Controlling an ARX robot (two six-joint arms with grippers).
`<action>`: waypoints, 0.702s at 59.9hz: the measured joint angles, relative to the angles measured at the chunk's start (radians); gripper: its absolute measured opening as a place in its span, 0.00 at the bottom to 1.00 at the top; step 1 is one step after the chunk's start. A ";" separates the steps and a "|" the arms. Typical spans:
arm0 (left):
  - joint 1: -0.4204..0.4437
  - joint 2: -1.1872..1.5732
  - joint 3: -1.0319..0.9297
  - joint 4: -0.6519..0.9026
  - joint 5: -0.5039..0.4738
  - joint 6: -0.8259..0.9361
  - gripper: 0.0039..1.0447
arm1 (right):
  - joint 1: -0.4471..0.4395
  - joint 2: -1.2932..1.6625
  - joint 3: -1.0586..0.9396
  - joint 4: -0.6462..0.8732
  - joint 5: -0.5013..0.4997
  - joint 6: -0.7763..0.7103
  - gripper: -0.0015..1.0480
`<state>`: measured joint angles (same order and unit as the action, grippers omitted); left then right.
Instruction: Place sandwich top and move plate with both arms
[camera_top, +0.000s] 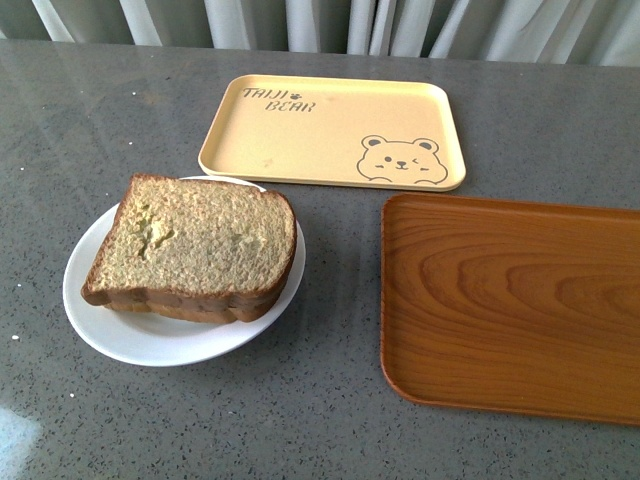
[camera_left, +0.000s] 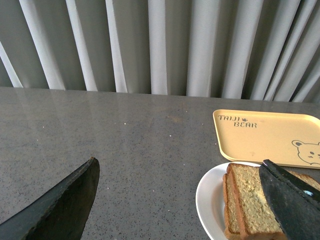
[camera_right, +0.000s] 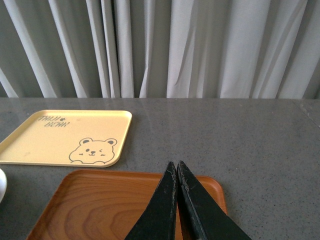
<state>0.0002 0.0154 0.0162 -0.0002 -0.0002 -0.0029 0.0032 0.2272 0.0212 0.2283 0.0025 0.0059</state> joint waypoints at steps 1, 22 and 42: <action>0.000 0.000 0.000 0.000 0.000 0.000 0.92 | 0.000 -0.003 0.000 -0.003 0.000 0.000 0.02; 0.000 0.000 0.000 0.000 0.000 0.000 0.92 | 0.000 -0.208 0.001 -0.220 -0.003 0.000 0.02; 0.000 0.000 0.000 0.000 0.000 0.000 0.92 | 0.000 -0.221 0.001 -0.226 -0.002 -0.002 0.03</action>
<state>0.0002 0.0154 0.0162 -0.0002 -0.0002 -0.0029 0.0032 0.0063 0.0219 0.0021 0.0006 0.0040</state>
